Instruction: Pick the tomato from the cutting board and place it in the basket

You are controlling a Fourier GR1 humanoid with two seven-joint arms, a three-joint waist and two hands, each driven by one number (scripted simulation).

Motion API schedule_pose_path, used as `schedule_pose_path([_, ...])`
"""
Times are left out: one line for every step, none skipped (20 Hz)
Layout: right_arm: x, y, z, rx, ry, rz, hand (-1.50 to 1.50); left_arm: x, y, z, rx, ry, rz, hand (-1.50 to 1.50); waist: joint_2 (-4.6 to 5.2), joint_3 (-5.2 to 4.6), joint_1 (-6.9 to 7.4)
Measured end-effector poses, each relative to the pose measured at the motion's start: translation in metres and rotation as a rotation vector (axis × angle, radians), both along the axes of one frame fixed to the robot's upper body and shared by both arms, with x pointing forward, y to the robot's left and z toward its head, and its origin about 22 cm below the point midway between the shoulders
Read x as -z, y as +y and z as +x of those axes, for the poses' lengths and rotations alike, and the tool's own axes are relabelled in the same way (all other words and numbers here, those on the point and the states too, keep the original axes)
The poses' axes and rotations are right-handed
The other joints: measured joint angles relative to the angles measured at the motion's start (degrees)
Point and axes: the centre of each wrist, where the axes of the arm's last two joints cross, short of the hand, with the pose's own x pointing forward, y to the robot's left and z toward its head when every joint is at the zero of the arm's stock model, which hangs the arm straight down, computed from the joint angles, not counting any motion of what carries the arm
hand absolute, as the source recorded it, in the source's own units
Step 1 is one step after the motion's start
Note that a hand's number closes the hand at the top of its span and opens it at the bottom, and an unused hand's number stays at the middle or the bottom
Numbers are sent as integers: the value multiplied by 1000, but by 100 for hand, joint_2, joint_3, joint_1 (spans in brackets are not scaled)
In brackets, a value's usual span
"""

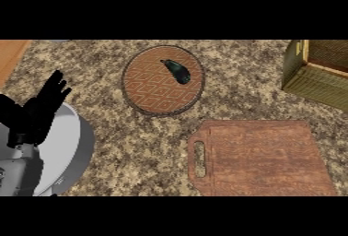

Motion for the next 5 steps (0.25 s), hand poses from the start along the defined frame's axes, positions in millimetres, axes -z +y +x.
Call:
schedule_pose_path([1,-11,-12,-17,19,-5,-150,0,2,-1,0,0,1,0,-2,0,-24])
schedule_pose_path([4,-20,-22,-32,35,-4,-150,0,3,0,-7,4,-1,0,-2,-1,-36])
schedule_pose_path([4,-29,-33,-51,46,-3,-150,-1,4,1,-7,7,1,0,0,0,-40])
schedule_pose_path([10,-38,-43,-70,58,0,-150,2,6,-1,-9,2,2,0,-8,4,-61])
schedule_pose_path([8,-47,-55,-83,58,2,-150,1,3,0,-6,7,1,0,-5,6,-57])
